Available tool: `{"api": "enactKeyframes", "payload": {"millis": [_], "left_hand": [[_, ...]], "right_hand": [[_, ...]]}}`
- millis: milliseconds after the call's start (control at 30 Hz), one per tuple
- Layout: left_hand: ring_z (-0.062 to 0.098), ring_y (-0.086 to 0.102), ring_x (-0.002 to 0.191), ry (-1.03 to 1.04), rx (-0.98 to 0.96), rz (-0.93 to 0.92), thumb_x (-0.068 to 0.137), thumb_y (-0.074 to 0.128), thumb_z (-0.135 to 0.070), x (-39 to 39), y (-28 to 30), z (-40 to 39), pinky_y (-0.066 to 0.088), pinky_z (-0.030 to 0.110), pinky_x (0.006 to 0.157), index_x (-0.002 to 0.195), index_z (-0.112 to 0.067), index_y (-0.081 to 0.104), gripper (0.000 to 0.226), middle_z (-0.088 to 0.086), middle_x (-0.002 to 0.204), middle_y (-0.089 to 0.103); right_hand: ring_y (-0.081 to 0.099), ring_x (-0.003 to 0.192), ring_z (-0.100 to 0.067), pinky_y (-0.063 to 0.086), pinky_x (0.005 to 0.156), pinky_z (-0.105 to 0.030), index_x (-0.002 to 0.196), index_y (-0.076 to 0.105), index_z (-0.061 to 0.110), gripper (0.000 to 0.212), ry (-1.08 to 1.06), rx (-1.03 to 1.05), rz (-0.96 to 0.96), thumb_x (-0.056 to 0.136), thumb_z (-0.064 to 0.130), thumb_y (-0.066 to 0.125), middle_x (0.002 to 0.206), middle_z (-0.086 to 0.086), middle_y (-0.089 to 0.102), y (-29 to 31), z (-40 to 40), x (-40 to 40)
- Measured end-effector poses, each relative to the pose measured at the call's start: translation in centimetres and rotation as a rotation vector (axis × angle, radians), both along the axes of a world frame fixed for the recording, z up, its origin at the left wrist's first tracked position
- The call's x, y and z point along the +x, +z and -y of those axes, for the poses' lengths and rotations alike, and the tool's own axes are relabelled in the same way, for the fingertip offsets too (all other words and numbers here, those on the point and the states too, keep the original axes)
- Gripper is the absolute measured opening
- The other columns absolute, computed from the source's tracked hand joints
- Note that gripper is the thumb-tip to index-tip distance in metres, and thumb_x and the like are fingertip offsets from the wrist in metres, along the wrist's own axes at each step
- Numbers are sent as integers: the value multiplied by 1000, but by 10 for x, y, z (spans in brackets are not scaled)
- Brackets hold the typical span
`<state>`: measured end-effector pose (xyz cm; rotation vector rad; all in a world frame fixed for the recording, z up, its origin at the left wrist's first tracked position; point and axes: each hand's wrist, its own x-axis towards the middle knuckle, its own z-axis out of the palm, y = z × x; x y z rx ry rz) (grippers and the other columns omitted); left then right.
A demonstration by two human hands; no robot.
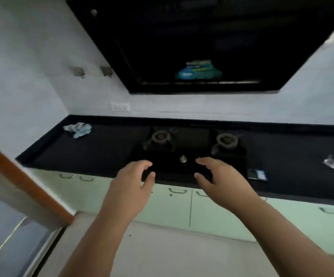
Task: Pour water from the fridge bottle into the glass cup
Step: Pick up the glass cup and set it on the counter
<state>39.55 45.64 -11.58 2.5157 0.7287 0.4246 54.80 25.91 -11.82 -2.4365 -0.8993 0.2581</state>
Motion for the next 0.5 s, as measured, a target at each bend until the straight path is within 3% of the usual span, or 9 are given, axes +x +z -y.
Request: {"api": "enactKeyframes", "payload": {"millis": [167, 300, 500], "left_hand": [[10, 55, 128, -276, 17, -34, 105, 51, -43, 70, -9, 62, 50, 40, 105, 140, -34, 56, 36, -17, 139, 58], [12, 54, 128, -473, 57, -52, 106, 48, -43, 118, -15, 138, 47, 43, 107, 138, -34, 57, 34, -16, 137, 59], [16, 58, 120, -647, 143, -66, 106, 49, -39, 196, -28, 250, 49, 43, 100, 134, -32, 58, 30, -13, 129, 63]], "right_hand": [[63, 107, -9, 52, 89, -32, 143, 51, 36, 45, -322, -34, 18, 100, 49, 54, 138, 14, 59, -14, 99, 2], [60, 120, -12, 52, 93, -34, 139, 52, 32, 42, -544, -55, 49, 100, 48, 54, 135, 13, 61, -20, 184, 8], [61, 121, -16, 50, 97, -34, 142, 51, 30, 45, -753, -56, 49, 101, 48, 53, 141, 7, 60, -30, 302, 43]]}}
